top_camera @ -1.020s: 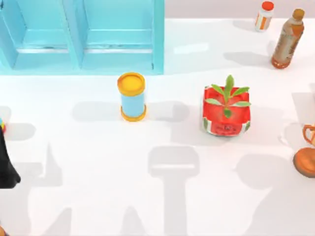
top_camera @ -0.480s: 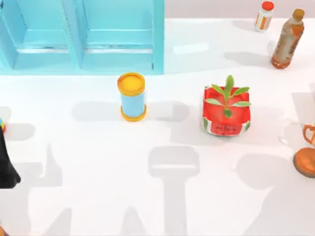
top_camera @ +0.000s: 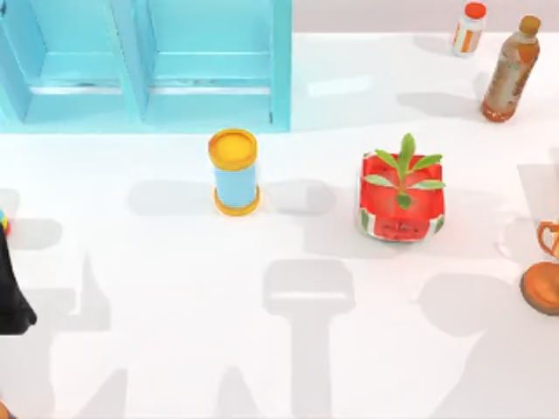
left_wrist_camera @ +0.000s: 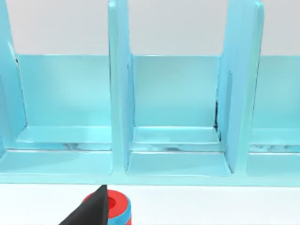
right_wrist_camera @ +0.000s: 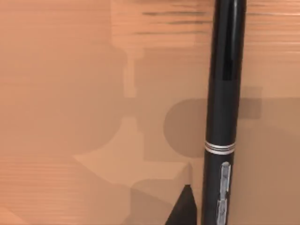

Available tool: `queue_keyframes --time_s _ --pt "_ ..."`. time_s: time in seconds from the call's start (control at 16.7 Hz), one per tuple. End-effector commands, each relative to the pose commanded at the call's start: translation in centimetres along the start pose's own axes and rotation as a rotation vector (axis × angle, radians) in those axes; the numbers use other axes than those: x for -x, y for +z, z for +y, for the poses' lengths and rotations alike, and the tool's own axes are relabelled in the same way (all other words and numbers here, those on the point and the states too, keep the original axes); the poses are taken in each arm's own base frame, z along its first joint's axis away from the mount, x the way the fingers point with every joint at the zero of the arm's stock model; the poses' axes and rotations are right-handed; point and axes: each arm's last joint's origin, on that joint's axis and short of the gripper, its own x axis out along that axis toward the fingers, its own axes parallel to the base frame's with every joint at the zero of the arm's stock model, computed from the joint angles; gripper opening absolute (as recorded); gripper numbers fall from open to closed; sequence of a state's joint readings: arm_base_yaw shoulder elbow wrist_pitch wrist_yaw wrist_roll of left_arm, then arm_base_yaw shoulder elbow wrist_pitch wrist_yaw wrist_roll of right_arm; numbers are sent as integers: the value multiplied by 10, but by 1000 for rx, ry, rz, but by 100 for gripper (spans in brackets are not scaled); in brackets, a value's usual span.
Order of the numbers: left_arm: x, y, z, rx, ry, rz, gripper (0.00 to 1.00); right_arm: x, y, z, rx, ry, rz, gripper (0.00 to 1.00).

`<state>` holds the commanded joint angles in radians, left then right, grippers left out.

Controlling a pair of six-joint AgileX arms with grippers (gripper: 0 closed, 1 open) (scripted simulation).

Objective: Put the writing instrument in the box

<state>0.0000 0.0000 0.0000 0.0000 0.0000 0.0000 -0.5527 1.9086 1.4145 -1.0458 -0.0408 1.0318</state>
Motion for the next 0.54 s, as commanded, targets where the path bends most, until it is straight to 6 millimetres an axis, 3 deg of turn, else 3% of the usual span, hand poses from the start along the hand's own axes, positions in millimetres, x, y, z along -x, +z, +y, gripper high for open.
queue_keyframes --time_s 0.18,0.54 --pt "0 0 0 0 0 0 100 0 0 0 0 0 0 98" --pt "0 0 0 0 0 0 100 0 0 0 0 0 0 100"
